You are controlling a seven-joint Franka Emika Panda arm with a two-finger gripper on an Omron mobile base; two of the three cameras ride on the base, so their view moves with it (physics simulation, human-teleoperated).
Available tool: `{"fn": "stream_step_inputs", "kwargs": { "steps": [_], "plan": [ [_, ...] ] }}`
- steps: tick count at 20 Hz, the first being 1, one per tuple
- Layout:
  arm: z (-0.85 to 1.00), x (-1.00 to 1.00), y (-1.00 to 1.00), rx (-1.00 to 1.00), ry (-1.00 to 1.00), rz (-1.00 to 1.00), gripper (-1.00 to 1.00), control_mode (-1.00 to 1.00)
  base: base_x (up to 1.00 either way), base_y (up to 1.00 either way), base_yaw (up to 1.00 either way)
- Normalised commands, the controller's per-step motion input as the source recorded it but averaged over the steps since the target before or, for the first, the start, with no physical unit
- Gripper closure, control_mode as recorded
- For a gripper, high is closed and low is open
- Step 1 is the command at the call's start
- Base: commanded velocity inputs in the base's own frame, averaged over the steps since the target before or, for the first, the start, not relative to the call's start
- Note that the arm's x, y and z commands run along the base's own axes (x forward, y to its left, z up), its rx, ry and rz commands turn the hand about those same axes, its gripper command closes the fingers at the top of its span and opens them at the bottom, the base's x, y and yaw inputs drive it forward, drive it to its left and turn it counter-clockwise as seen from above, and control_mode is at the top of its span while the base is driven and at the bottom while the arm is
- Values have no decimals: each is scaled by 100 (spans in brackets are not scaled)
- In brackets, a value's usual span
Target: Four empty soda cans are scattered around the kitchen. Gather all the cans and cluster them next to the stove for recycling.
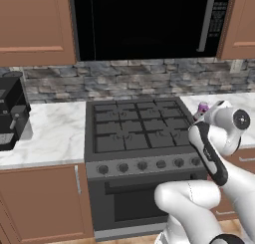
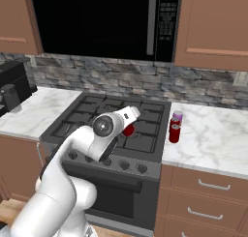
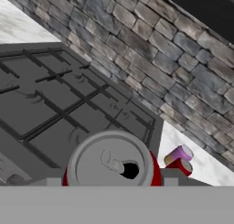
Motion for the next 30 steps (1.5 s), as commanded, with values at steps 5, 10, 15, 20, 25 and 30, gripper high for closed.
{"fn": "stream_step_inputs", "kwargs": {
  "steps": [5,10,15,20,25,30],
  "plan": [
    [0,-15,-38,0,0,0,100,-100,0,0,0],
    [0,-22,-19,0,0,0,100,-100,0,0,0],
    [-3,-26,-22,0,0,0,100,-100,0,0,0],
    [-8,-15,-30,0,0,0,100,-100,0,0,0],
    [-15,-1,-33,0,0,0,100,-100,0,0,0],
    [-24,0,-34,1,0,0,100,-100,0,0,0]
  ]
}}
